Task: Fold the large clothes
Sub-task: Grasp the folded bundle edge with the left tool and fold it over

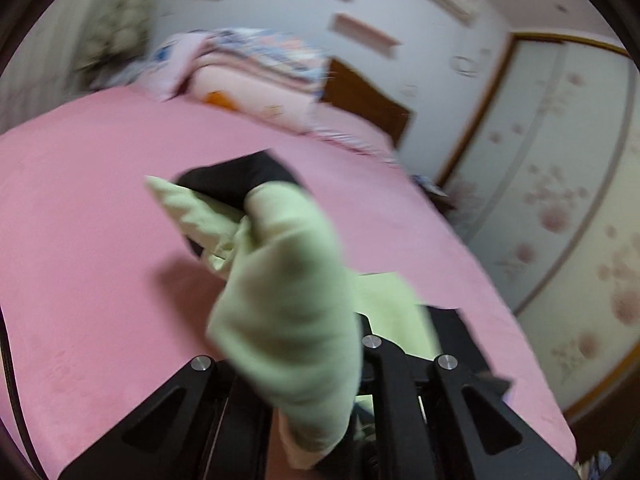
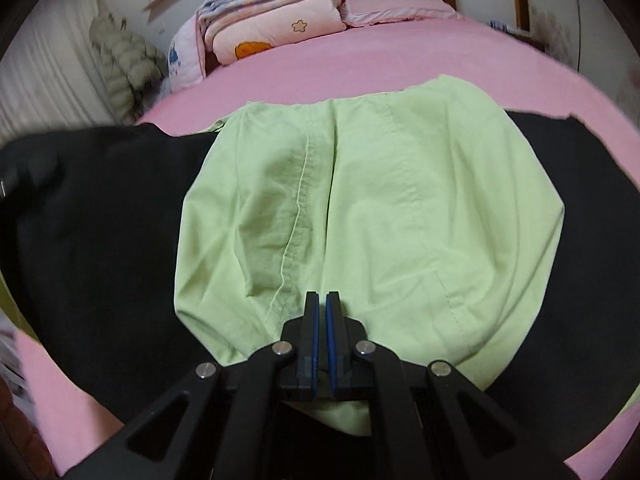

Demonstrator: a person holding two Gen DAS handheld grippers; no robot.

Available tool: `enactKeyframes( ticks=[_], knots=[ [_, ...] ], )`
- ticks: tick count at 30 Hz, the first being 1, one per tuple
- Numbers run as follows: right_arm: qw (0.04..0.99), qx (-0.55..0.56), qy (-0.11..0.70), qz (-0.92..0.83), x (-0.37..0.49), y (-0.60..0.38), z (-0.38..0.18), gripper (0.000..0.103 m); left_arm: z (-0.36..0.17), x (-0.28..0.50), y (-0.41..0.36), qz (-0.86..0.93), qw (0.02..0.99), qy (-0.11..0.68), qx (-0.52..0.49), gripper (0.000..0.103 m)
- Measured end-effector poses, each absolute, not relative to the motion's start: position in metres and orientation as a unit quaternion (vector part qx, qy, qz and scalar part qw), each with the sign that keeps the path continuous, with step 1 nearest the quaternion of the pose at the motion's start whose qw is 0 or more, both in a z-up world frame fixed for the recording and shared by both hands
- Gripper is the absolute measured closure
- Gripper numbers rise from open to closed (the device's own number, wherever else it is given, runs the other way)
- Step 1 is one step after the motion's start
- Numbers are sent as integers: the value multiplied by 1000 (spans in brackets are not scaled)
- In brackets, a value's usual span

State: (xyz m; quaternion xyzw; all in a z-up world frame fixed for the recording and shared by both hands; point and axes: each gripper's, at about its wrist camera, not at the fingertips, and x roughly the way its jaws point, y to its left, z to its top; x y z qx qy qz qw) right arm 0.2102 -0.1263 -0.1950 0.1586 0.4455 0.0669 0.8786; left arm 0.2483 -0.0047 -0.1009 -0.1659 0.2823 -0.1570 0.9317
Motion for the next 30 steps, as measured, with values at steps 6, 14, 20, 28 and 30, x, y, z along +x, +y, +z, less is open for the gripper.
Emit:
enactKeyframes(
  ticks=[6, 14, 20, 28, 30],
  knots=[
    [890, 203, 405, 60, 165, -180, -167, 100, -77, 257, -116, -251, 929, 254, -95, 98],
    [899, 189, 390, -60, 99, -279, -154, 100, -138, 251, -259, -335, 886, 320, 14, 97],
    [878, 211, 412, -120, 64, -331, -177, 99, -223, 241, -317, -324, 840, 416, 125, 92],
    [877, 261, 391, -100, 56, -356, -159, 99, -196, 215, -298, -374, 822, 422, 79, 57],
    [879, 274, 380, -88, 55, -364, -147, 86, -180, 206, -290, -379, 827, 409, 73, 50]
  ],
)
